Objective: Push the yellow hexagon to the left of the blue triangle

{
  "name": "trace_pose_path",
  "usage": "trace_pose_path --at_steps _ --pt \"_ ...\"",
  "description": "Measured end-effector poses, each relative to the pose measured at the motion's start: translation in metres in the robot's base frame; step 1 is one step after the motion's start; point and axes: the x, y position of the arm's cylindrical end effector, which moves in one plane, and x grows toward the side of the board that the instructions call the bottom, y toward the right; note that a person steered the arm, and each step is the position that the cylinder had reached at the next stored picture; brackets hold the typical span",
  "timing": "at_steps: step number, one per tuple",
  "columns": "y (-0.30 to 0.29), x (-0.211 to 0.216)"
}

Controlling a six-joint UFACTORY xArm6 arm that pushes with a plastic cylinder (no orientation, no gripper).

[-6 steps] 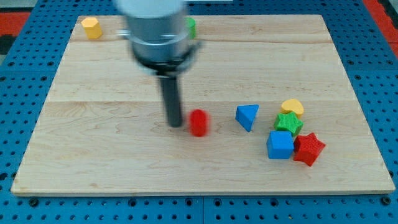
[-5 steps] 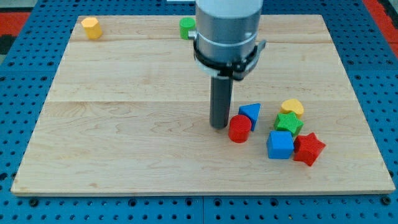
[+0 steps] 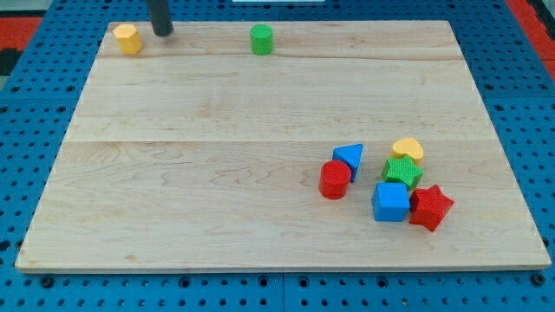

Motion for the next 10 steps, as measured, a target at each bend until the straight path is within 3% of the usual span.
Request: trace_pose_path --at_steps 1,2,3,4,5,7,10 --pt "-0.058 0.001" --pt "-0.063 0.036" --pt "-0.032 0.039" --pt "-0.011 0.08" --pt "0.028 0.125" --pt "0.169 0.135" --pt "0.271 0.239"
